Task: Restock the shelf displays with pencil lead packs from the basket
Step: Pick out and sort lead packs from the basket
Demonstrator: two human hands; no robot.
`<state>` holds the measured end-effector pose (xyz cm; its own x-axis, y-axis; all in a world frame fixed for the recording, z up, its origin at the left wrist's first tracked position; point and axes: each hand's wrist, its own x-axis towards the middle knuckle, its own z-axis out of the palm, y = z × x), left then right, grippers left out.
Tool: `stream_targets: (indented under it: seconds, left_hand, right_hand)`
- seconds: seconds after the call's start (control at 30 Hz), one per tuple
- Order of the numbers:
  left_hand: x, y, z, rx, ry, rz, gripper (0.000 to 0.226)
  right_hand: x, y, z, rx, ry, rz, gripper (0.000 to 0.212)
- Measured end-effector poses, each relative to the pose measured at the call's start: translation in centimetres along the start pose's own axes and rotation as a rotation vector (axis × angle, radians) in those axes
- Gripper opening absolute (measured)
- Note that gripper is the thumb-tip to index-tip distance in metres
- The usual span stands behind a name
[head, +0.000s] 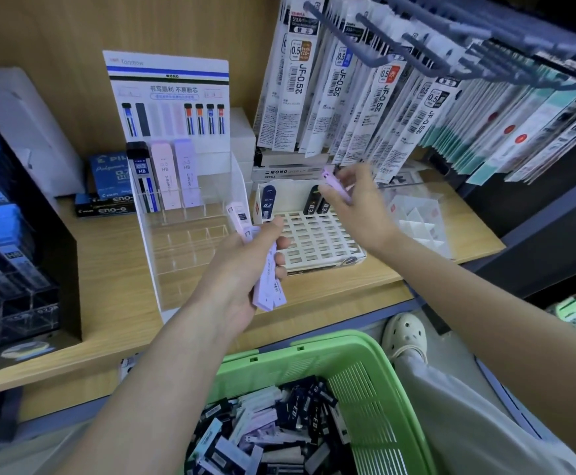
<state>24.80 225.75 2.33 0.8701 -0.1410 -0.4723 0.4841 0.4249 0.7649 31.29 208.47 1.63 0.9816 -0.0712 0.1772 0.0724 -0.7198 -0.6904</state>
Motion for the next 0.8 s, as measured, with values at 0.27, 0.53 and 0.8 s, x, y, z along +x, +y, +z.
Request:
stream_targets:
  seconds: [0.27, 0.53, 0.8]
  left_hand:
    - [-0.3, -0.8, -0.6, 0.084, -0.006, 0.042, 0.011]
    - [-1.5, -1.4, -0.7, 0.147, 0.008, 0.146, 0.012]
    - [-3.1, -0.2, -1.8, 0.125, 0.020, 0.205, 0.011]
  right_hand:
    - [-7.0, -4.7, -0.8, 0.585, -0.375, 0.251, 0.023]
    - [-9.0, -5.9, -2.0, 0.463, -0.558, 0.276, 0.023]
    - [-9.3, -6.5, -2.0, 0.271, -0.392, 0.150, 0.018]
